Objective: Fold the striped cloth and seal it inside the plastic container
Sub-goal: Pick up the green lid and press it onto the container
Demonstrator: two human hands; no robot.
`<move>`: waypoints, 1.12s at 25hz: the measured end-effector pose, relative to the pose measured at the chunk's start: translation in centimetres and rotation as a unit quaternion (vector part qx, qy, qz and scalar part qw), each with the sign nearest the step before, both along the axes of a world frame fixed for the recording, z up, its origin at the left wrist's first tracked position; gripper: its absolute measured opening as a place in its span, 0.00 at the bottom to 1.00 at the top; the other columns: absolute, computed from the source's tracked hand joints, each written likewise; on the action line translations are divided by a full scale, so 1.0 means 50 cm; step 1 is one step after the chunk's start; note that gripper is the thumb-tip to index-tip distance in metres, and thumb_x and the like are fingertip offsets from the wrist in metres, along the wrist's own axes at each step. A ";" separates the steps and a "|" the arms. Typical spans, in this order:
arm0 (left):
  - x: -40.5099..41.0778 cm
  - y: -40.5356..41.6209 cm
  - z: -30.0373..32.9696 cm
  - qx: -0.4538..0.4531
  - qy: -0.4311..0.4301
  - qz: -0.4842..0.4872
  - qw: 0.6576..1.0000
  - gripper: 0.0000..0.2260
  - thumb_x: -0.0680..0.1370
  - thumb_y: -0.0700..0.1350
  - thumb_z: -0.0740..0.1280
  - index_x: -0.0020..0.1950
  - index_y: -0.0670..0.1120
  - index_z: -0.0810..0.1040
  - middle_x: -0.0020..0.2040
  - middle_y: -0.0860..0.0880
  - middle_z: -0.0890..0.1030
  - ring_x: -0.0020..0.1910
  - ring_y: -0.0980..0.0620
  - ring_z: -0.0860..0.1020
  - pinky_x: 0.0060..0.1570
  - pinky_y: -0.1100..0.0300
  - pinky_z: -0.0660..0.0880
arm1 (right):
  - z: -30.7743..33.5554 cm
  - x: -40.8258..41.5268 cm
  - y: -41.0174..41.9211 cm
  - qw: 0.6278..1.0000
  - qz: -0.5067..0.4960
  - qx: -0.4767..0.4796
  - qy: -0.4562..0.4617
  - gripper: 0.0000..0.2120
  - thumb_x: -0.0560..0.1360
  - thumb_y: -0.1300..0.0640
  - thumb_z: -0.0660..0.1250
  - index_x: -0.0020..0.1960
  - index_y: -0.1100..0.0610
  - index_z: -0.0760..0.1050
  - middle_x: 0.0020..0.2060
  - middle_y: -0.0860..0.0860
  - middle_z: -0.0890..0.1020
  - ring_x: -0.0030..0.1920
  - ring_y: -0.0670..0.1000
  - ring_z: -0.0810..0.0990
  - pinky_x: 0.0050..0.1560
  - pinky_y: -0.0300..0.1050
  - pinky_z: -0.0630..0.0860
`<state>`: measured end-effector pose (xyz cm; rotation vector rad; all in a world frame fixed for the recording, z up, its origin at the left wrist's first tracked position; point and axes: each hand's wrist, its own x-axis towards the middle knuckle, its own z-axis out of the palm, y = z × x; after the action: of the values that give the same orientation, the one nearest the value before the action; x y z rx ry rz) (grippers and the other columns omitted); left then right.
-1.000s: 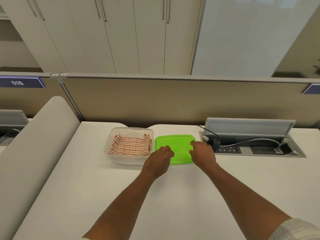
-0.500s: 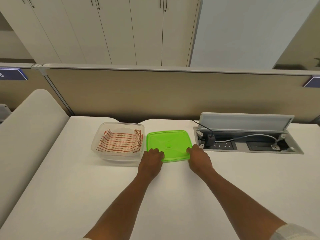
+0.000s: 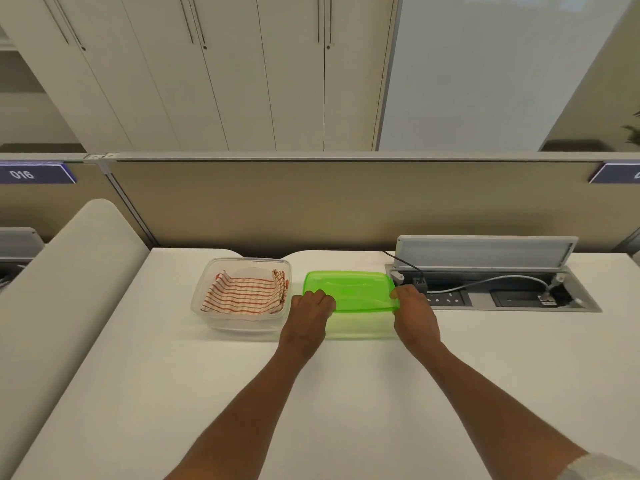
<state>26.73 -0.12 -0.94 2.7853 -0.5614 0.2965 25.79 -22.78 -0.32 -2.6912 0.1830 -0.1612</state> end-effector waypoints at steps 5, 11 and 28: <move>-0.020 0.001 0.082 -0.151 -0.067 0.022 0.986 0.07 0.75 0.38 0.66 0.47 0.50 0.78 0.45 0.53 0.78 0.44 0.48 0.74 0.44 0.55 0.63 | 0.062 -0.019 -0.015 0.994 -0.029 0.087 -0.057 0.10 0.71 0.67 0.59 0.43 0.53 0.70 0.37 0.53 0.78 0.39 0.59 0.76 0.35 0.49 0.70; -0.034 0.055 0.171 -0.362 -0.053 0.086 0.927 0.10 0.76 0.41 0.69 0.57 0.43 0.77 0.53 0.48 0.80 0.53 0.46 0.77 0.55 0.52 0.73 | 0.140 -0.029 0.016 0.983 0.000 0.177 -0.051 0.11 0.74 0.65 0.64 0.43 0.50 0.68 0.31 0.49 0.77 0.34 0.54 0.75 0.32 0.46 0.68; -0.052 0.324 0.177 -0.383 0.079 0.237 0.889 0.22 0.76 0.40 0.69 0.70 0.46 0.73 0.59 0.46 0.81 0.57 0.43 0.79 0.57 0.54 0.75 | 0.151 -0.013 0.288 0.929 -0.058 0.364 -0.015 0.04 0.75 0.62 0.67 0.48 0.57 0.74 0.32 0.53 0.83 0.28 0.48 0.82 0.39 0.50 0.81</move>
<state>24.13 16.08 7.92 2.0865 0.2578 0.3000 25.13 -8.36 7.21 -1.9353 0.3201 -0.1361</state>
